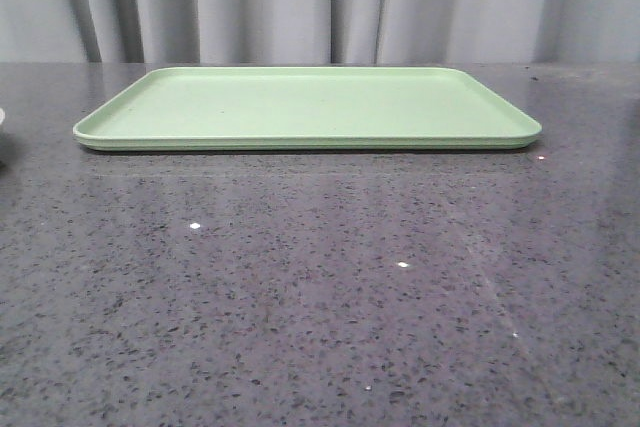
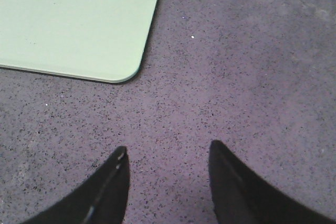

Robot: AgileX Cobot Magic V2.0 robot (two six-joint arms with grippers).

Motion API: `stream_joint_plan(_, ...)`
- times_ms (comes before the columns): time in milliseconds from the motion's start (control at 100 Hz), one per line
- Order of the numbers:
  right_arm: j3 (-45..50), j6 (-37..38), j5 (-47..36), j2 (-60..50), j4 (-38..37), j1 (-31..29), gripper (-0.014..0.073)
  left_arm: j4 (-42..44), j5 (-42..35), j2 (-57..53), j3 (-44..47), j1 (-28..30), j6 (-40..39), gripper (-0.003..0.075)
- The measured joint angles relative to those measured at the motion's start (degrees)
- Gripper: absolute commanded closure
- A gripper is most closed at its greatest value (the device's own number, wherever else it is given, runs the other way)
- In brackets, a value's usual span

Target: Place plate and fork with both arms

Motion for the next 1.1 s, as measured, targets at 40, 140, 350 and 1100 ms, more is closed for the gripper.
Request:
stream_joint_plan(40, 0.00, 0.00, 0.00, 0.00, 0.00, 0.00, 0.0228, -0.11, 0.08, 0.00, 0.00, 0.00, 0.00, 0.0542)
stream_joint_plan(140, 0.00, 0.00, 0.00, 0.00, 0.00, 0.00, 0.0228, -0.11, 0.08, 0.00, -0.24, 0.00, 0.00, 0.0629)
stream_joint_plan(350, 0.00, 0.00, 0.00, 0.00, 0.00, 0.00, 0.0228, -1.20, 0.08, -0.34, -0.46, 0.52, 0.00, 0.0739)
stream_joint_plan(1100, 0.00, 0.00, 0.00, 0.00, 0.00, 0.00, 0.0228, -26.61, 9.40, 0.01, -0.36, 14.61, 16.52, 0.0741)
